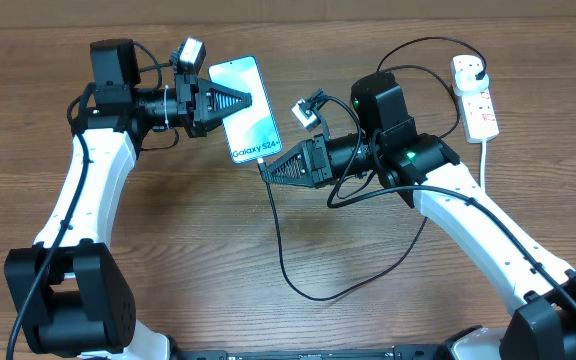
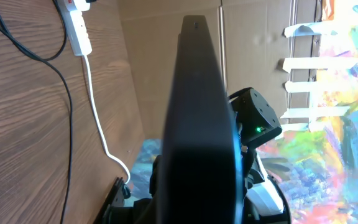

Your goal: Plug charger to phone and switch on socket

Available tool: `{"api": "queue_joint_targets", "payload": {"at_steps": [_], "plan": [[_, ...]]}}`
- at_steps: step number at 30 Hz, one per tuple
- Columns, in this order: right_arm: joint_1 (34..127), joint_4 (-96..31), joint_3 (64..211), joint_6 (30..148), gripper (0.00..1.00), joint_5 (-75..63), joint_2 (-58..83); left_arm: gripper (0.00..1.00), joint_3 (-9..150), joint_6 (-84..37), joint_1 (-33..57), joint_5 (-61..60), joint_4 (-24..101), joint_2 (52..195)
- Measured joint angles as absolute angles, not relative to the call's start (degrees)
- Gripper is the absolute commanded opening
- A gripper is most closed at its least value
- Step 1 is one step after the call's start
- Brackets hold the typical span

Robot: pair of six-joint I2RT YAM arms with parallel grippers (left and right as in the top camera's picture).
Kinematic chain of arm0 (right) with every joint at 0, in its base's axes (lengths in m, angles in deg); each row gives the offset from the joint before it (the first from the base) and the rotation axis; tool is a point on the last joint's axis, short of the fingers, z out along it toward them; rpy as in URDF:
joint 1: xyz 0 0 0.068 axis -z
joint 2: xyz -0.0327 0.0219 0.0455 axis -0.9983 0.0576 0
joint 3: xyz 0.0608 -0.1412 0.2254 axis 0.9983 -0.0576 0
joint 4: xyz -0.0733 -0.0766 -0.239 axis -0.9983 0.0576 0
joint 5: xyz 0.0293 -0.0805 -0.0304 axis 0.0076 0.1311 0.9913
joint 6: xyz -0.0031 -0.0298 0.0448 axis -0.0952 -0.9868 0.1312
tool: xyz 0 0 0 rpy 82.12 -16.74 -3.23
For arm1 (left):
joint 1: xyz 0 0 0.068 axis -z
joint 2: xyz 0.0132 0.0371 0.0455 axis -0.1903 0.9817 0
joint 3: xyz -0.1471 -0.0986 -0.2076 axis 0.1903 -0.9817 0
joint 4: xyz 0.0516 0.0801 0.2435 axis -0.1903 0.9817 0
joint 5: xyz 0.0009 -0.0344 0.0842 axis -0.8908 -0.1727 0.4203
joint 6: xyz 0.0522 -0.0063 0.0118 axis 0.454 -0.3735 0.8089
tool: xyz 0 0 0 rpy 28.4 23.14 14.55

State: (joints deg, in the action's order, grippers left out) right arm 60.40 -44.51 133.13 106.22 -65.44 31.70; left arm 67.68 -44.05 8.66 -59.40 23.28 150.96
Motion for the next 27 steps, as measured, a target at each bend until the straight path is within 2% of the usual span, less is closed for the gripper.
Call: {"api": "queue_joint_targets", "payload": {"at_steps": [27], "plan": [[60.4,-44.53,133.13,106.24,0.04,-65.33,31.7,0.04,67.68,-44.05,9.1,-58.53,23.28,150.98]]}}
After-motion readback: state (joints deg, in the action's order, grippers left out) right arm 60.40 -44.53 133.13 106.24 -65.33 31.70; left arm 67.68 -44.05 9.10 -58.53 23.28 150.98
